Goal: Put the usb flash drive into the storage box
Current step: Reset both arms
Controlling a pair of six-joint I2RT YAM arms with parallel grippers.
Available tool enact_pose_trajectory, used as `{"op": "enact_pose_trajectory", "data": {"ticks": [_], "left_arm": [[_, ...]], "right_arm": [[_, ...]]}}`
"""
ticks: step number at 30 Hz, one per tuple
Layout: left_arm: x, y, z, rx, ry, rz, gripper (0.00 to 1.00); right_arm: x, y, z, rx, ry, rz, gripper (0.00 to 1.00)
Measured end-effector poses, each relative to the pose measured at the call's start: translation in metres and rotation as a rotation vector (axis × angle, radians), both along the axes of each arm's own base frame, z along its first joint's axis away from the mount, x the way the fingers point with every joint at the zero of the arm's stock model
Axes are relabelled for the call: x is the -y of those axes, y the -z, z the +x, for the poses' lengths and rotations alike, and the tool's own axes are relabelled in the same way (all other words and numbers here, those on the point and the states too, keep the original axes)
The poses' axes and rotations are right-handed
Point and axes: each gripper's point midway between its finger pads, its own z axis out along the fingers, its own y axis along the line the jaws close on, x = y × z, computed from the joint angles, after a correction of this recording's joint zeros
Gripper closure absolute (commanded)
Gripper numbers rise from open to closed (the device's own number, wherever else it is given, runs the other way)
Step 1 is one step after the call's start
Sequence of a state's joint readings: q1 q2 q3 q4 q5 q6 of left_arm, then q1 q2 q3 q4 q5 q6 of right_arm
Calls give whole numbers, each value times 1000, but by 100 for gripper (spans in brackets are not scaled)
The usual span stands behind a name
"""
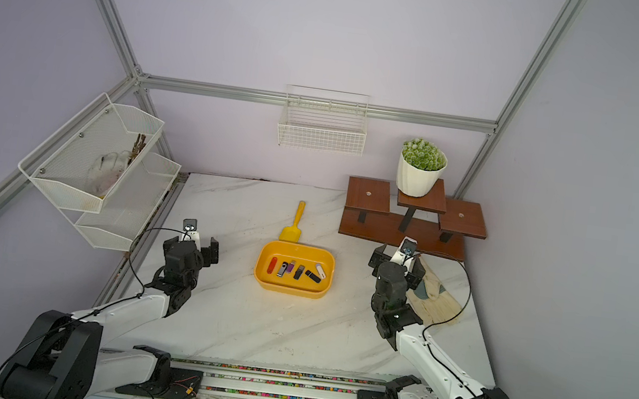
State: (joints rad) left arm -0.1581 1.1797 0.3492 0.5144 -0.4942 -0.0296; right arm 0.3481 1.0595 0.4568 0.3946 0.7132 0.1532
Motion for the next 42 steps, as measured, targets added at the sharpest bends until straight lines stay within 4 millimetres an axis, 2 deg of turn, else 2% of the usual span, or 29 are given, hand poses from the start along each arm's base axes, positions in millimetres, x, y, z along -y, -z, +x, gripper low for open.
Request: {"op": "enact_pose_trajectory", "data": {"ticks": [3, 5, 9, 13, 16, 18, 20, 23, 25, 28, 29, 31, 35, 37, 42], "left_arm": [[-6, 7, -20, 63, -4, 2, 0], [-6, 13, -25, 79, -2, 2, 0], [-6, 23, -16, 107, 2, 12, 0], [-3, 49, 1, 72, 26, 39, 0], [2, 60, 8, 45, 58, 50, 0], [4, 51, 13, 64, 66, 46, 0], [5, 38, 21, 102, 70, 40, 0], [5, 32, 25, 121, 73, 37, 0], [5, 33, 24, 117, 75, 37, 0], [5, 33, 24, 117, 78, 36, 0], [5, 33, 24, 118, 79, 36, 0], [6, 32, 25, 120, 80, 35, 0], [6, 32, 25, 120, 82, 35, 0], [6, 32, 25, 120, 83, 35, 0], [6, 32, 25, 120, 83, 35, 0]], "right_arm": [[6, 12, -5, -10, 16, -11, 1], [9, 16, -8, 6, 25, -15, 1], [25, 23, -23, 66, 98, -25, 1], [42, 36, -44, 105, 152, -60, 1], [50, 41, -48, 127, 168, -59, 1], [53, 49, -45, 124, 166, -54, 1], [50, 61, -33, 101, 142, -64, 1], [33, 80, -1, 44, 60, -106, 1], [24, 86, 5, 30, 2, -110, 0], [18, 78, -6, 98, -78, -103, 0], [16, 83, -4, 86, -98, -111, 1], [8, 88, 7, 59, -155, -116, 1], [10, 67, 36, 96, -155, -91, 1], [11, 63, 40, 106, -156, -83, 1], [11, 70, 39, 79, -160, -77, 1]]}}
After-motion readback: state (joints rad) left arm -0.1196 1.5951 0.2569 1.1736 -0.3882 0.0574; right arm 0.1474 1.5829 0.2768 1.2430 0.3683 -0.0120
